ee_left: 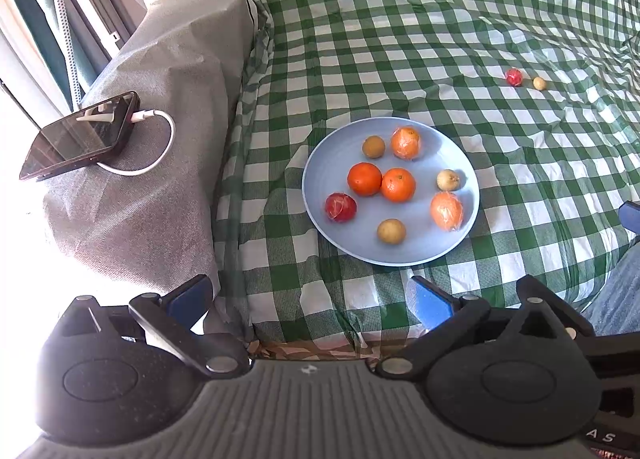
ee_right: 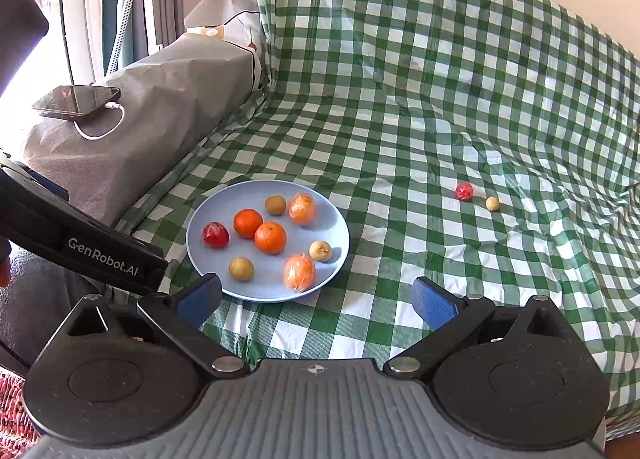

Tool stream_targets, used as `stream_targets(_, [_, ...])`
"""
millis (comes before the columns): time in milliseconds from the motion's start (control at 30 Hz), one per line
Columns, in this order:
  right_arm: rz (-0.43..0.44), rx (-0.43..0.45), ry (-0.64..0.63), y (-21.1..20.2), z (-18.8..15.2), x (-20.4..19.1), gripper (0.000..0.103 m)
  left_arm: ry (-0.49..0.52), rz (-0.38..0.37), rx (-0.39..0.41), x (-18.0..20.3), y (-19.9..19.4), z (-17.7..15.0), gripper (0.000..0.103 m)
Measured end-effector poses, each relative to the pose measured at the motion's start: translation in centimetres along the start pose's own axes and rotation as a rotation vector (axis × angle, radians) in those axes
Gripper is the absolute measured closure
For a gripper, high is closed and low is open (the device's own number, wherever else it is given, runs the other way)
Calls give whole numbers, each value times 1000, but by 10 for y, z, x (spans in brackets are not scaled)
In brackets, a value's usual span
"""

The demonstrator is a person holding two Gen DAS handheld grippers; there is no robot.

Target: Organize fruits

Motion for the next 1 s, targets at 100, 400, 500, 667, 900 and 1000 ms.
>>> stream_targets(100, [6,-13,10,4,-2,2,2,1,0,-11,0,3,1,0])
stream_targets(400, [-21,-40,117,27,-5,30,2,12,15,-39,9,19,22,0])
stream_targets(500, [-83,-42,189,40,-6,61,2,27,18,-41,18,26,36,0])
stream_targets(667, [-235,-41,277,75,-12,130,2,86,11,-28,49,46,67,0])
stream_targets(900, [-337,-15,303,164,-4,215,2,133,11,-27,98,89,124,0])
stream_targets(1000, [-337,-29,348,216,9,245,2,136,11,-37,116,112,145,0])
Point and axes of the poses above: each gripper's, at about its wrist camera, not at the fingertips, and y roughly the way its jaws point, x to its right, z to its top, the point moved 9 cm from there along y, roughly the way its jaws point, and after that the axes turned 4 degrees about -z, right-handed, at the moved point
